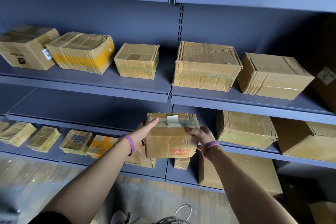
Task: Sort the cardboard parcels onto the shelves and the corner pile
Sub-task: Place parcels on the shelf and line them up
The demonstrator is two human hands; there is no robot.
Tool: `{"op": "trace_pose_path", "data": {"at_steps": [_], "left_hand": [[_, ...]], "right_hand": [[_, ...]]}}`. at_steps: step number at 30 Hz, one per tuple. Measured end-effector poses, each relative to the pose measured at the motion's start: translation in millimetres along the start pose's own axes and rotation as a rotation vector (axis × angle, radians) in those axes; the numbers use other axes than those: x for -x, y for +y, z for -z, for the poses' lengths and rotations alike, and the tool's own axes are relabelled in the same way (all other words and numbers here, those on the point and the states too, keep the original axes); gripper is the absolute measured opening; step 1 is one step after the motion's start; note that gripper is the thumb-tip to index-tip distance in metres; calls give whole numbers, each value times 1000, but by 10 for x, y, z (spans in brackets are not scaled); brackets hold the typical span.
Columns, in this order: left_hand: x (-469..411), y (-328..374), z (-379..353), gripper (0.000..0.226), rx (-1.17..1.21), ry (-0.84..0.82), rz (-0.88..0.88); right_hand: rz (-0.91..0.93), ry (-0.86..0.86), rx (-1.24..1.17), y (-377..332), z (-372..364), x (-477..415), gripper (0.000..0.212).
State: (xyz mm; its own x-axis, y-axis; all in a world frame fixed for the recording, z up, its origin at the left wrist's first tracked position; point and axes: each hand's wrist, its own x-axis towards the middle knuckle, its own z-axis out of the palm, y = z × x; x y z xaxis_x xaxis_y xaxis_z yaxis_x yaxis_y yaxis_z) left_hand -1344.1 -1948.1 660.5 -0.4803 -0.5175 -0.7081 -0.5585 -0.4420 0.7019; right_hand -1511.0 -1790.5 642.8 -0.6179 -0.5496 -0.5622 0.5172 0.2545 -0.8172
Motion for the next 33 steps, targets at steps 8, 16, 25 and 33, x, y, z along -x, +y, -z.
{"op": "trace_pose_path", "data": {"at_steps": [8, 16, 25, 33], "left_hand": [[-40, -144, 2, 76, -1, 17, -69], [-77, -253, 21, 95, -54, -1, -160], [-76, -266, 49, 76, -113, -37, -190], [-148, -276, 22, 55, 110, 77, -103]], "right_hand": [[45, -86, -9, 8, 84, -21, 71], [-100, 60, -44, -16, 59, -83, 61], [20, -37, -42, 62, 90, -123, 11], [16, 0, -127, 113, 104, -122, 40]]}}
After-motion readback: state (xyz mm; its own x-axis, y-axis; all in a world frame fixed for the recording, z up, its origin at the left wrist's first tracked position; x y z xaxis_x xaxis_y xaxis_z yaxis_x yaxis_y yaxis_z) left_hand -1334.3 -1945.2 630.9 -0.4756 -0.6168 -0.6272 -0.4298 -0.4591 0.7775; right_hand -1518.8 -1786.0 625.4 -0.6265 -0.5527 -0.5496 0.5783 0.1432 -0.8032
